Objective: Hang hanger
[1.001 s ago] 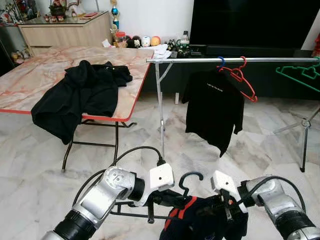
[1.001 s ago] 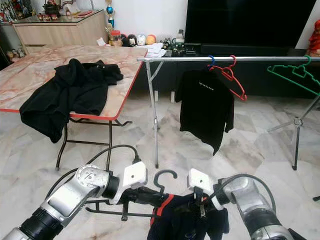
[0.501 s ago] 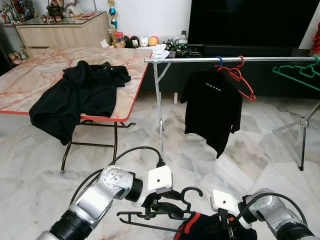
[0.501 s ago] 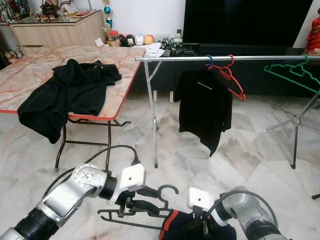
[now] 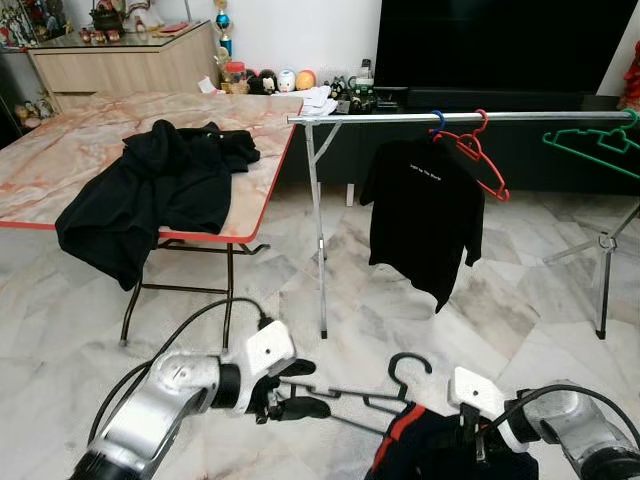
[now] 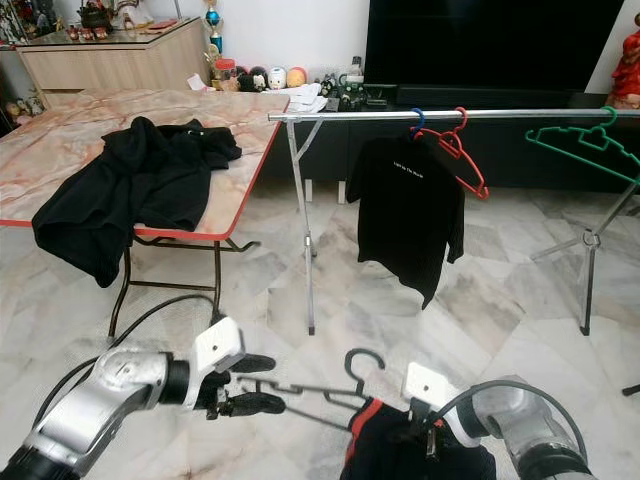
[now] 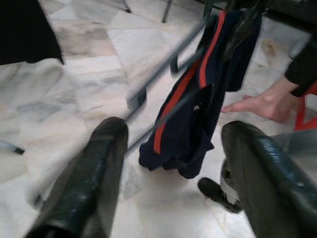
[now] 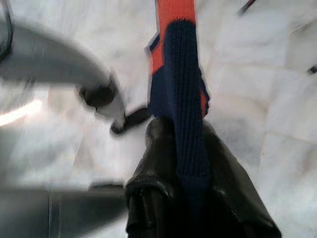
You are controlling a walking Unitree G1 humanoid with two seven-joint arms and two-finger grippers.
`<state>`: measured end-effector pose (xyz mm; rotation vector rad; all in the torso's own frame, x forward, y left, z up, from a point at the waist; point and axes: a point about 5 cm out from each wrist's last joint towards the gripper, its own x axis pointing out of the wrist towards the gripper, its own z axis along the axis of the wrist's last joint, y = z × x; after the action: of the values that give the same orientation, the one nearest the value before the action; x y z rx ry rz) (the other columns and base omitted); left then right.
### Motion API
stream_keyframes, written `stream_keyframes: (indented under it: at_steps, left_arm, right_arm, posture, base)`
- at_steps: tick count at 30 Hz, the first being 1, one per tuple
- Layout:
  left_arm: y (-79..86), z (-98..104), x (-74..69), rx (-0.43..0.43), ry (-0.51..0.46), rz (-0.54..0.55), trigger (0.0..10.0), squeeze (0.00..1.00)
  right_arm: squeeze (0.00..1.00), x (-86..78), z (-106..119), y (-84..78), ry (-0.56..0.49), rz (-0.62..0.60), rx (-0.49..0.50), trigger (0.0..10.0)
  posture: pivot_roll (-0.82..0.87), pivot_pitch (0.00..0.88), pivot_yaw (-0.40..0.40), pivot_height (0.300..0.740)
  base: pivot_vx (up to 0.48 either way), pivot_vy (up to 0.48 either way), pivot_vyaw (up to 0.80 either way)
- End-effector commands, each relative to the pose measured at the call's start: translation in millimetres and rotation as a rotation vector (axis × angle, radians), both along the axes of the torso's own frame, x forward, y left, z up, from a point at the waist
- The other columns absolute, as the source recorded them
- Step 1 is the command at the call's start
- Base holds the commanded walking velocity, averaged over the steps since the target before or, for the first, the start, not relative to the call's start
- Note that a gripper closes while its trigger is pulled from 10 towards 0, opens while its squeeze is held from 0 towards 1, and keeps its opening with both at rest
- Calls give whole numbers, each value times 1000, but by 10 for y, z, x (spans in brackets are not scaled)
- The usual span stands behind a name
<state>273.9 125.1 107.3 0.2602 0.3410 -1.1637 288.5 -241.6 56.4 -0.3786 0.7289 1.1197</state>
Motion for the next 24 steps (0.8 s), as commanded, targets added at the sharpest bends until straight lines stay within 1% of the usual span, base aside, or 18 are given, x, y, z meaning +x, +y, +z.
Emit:
stream_keyframes:
  at_steps: [1, 2, 3, 4, 5, 7, 8, 9, 10, 11, 14, 15, 19, 20, 22, 24]
  left_arm:
    - [99, -145, -10, -3, 35, 97, 10000, 1000]
    - [123, -194, 6, -3, 30, 146, 10000, 1000]
    - [146, -256, 15, -9, 51, 190, 10000, 1000]
    - [158, -308, 8, -6, 58, 205, 10000, 1000]
    - [174, -380, -7, 14, 64, 222, 10000, 1000]
    - [180, -419, -13, 25, 73, 236, 10000, 1000]
    - [185, -506, -16, 39, 85, 268, 10000, 243]
    - [185, -506, -16, 39, 85, 268, 10000, 243]
    - [177, -560, -14, 43, 93, 285, 10000, 0]
    - [170, -578, -14, 40, 96, 287, 10000, 0]
    - [127, -645, 12, 43, 104, 302, 10000, 0]
    - [91, -663, 48, 48, 97, 309, 10000, 0]
    - [29, -673, 114, 36, 83, 328, 10000, 0]
    - [20, -679, 128, 34, 81, 334, 10000, 0]
    - [21, -700, 173, 56, 48, 367, 10000, 0]
    - [21, -725, 191, 53, 54, 380, 10000, 0]
  right_arm:
    - [0, 89, 141, 3, -80, -73, 112, 0]
    - [0, 115, 179, -1, -102, -98, 138, 0]
    - [0, 133, 216, -2, -115, -111, 165, 0]
    - [0, 145, 251, 1, -127, -111, 184, 0]
    - [0, 156, 298, 10, -143, -101, 201, 0]
    - [0, 161, 326, 20, -153, -91, 207, 0]
    - [0, 179, 424, 36, -184, -64, 226, 0]
    - [0, 179, 424, 36, -184, -64, 226, 0]
    - [0, 193, 512, 48, -205, -39, 238, 0]
    - [0, 194, 543, 55, -210, -29, 243, 0]
    - [0, 166, 641, 96, -214, 55, 226, 0]
    - [0, 153, 710, 131, -216, 102, 223, 0]
    - [0, 135, 830, 193, -220, 199, 196, 0]
    - [0, 141, 850, 203, -220, 211, 188, 0]
    - [0, 168, 909, 241, -229, 235, 185, 0]
    - [0, 202, 963, 288, -238, 245, 189, 0]
  posture:
    - [-31, 28, 33, 740]
    - [-33, 28, 33, 740]
    - [-33, 28, 33, 740]
    - [-37, 27, 32, 740]
    - [-40, 28, 31, 740]
    - [-41, 29, 31, 740]
    - [-43, 28, 31, 740]
    - [-43, 28, 31, 740]
    - [-43, 28, 31, 740]
    - [-49, 26, 31, 740]
    - [-52, 27, 30, 740]
    - [-54, 27, 30, 740]
    - [-57, 26, 30, 740]
    - [-57, 26, 30, 740]
    - [-64, 26, 25, 740]
    - [-69, 25, 23, 740]
  base:
    - [0, 0, 0]
    - [0, 0, 0]
    - [0, 0, 0]
    - [0, 0, 0]
    - [0, 0, 0]
    - [0, 0, 0]
    - [0, 0, 0]
    - [0, 0, 0]
    - [0, 0, 0]
    - [0, 0, 0]
    - [0, 0, 0]
    - [0, 0, 0]
    - [0, 0, 0]
    - [0, 0, 0]
    - [0, 0, 0]
    - [0, 0, 0]
